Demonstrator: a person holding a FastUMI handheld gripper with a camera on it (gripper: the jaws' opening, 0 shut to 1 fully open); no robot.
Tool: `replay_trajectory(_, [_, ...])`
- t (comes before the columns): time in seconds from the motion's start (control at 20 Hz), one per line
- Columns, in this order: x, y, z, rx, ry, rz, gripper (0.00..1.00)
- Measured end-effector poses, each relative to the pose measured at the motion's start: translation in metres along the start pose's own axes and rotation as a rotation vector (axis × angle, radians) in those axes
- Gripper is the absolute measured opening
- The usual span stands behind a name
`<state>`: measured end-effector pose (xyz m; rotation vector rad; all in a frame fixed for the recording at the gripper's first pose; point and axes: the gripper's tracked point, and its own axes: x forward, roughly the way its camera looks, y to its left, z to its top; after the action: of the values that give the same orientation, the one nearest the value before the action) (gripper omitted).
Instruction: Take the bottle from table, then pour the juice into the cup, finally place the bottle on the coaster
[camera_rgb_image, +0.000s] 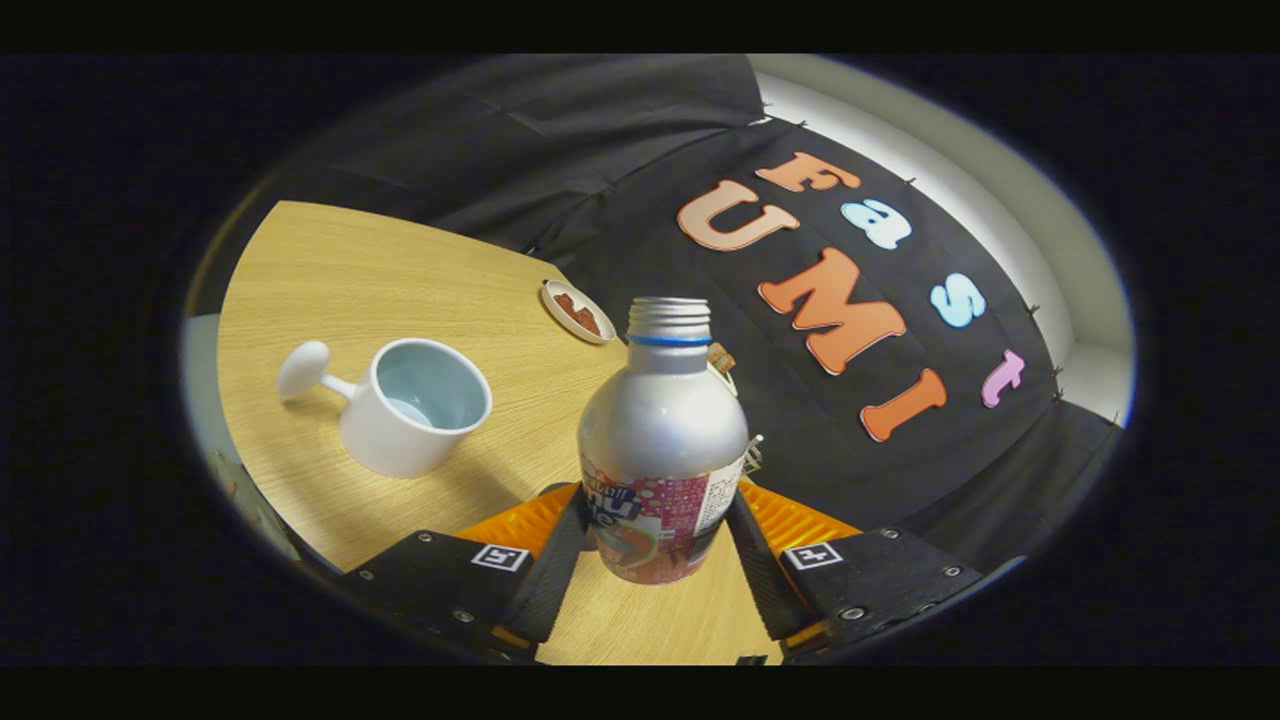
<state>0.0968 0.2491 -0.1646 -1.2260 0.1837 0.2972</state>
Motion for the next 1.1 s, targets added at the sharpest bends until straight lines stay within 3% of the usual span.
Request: replay_trajectory(1.1, [0.013,0.011,0.013,-0.541,-0.016,-0.033,0.77])
